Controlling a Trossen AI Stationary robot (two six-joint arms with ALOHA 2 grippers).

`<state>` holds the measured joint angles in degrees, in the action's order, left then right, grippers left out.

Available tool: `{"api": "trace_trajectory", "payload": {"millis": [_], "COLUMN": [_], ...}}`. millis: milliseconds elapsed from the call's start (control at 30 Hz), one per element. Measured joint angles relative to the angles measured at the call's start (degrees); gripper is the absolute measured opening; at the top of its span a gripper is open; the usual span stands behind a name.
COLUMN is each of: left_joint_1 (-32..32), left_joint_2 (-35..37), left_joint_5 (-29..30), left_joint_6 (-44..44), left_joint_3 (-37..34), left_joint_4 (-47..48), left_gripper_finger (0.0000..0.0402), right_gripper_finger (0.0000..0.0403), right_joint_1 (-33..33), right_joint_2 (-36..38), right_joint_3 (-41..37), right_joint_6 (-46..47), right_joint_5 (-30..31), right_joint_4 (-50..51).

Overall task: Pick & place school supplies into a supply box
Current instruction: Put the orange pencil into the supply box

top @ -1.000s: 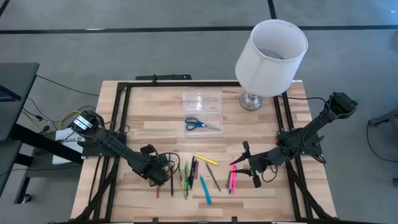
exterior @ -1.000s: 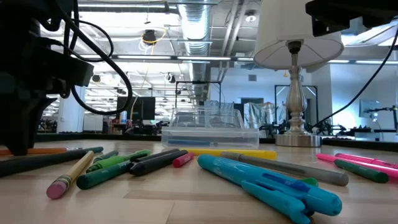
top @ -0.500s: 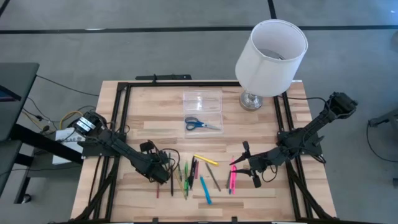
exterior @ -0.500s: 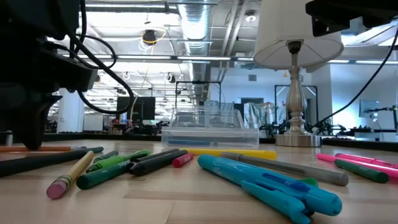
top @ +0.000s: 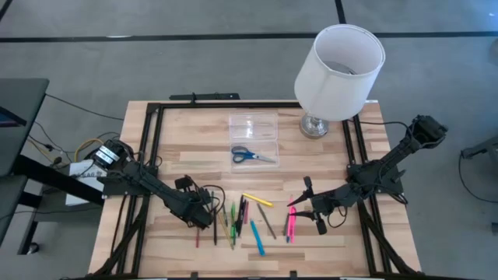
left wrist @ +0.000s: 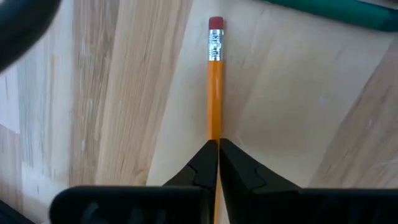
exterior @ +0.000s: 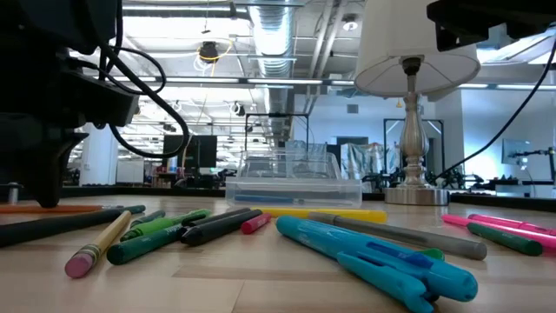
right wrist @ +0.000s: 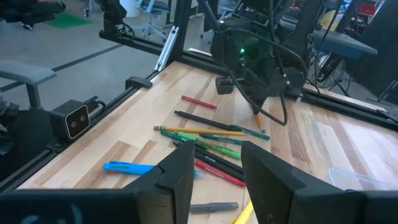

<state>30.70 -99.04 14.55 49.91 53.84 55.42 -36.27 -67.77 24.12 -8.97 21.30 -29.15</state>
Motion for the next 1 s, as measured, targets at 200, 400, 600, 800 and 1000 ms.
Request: {"api": "trace_trajectory", "payload": {"millis": [200, 400, 600, 800, 1000], "left_joint_1": [0.0, -1.1, -1.8, -2.8, -4.5], "left_joint_2": [0.1, 0.5, 0.7, 0.7, 0.7], "left_joint_5": [0.3, 0.2, -1.2, -2.7, -5.6], "left_joint_6": [-0.5, -0.8, -4.0, -6.8, -9.7], "left_joint_3": [-0.3, -3.4, -4.5, -4.6, -4.6], "left_joint_4": [-0.7, -3.2, -5.9, -7.0, -8.5], "left_gripper_finger": [0.0068, 0.0117, 0.0127, 0.0101, 0.0061], "right_gripper_finger": [0.0127, 0.0127, 0.0127, 0.0127, 0.0127], "right_joint_1": [0.0, 0.0, 0.0, 0.0, 0.0], "right_joint_2": [0.0, 0.0, 0.0, 0.0, 0.0], "right_joint_3": [0.0, 0.0, 0.0, 0.0, 0.0], "right_joint_6": [0.0, 0.0, 0.0, 0.0, 0.0], "right_joint_5": [0.0, -0.2, -0.2, -0.2, -0.2], "right_joint_4": [0.0, 0.0, 0.1, 0.2, 0.2]}}
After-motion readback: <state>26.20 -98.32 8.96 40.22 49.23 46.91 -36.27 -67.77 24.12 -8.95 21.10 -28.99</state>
